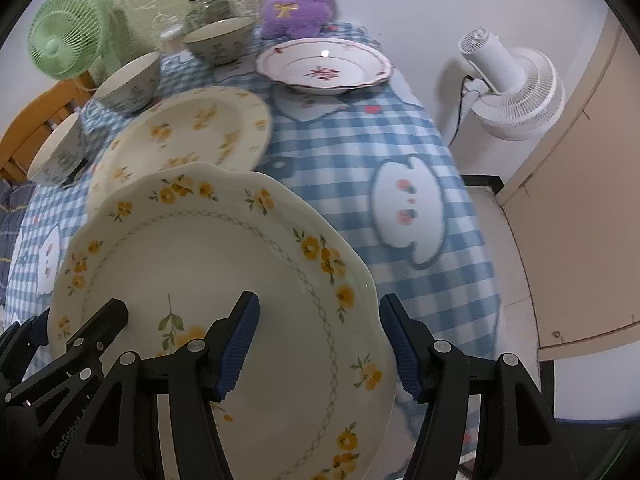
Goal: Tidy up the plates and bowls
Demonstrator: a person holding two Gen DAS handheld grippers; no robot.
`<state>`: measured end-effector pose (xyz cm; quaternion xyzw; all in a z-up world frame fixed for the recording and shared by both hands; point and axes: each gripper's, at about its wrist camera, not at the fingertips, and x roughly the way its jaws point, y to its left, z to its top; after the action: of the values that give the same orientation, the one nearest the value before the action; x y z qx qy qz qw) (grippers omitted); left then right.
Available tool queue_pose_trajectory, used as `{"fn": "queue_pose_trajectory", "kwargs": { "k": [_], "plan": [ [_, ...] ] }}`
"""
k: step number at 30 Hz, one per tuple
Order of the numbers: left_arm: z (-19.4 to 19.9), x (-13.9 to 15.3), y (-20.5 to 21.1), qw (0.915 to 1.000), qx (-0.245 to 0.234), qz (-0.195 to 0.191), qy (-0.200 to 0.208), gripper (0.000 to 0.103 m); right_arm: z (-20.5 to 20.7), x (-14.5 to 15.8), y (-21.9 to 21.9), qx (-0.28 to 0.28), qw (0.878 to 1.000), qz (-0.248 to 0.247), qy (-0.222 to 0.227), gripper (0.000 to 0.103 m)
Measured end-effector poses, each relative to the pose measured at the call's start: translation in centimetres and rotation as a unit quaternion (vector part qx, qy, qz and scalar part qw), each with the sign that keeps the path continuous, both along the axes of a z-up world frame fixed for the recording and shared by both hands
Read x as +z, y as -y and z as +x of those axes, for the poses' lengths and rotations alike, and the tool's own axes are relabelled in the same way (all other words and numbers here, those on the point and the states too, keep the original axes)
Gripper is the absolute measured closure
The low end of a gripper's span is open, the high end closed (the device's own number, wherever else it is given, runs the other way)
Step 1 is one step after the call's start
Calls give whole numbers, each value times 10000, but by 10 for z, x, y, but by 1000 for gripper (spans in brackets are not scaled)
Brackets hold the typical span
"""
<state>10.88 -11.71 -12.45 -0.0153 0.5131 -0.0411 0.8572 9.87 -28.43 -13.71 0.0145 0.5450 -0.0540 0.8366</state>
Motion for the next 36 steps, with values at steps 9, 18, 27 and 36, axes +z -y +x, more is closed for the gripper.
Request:
{"fn": "queue_pose_trajectory", "kwargs": {
  "k": [9,18,27,36],
  "plan": [
    [9,-7,46,9999,-133,-12,29,45,3,-3,47,-185,9998,-4,-21,37],
    [17,-17,81,9995,-309,48,-66,45,6,-16,78,-375,9992,61,-142,37],
    [25,-30,90,9992,-334,131,-191,45,12,-28,84,-385,9990,136,-173,37],
    [27,-32,89,9995,-248,95,-198,42,13,-30,82,-312,9993,153,-160,35]
  ]
}}
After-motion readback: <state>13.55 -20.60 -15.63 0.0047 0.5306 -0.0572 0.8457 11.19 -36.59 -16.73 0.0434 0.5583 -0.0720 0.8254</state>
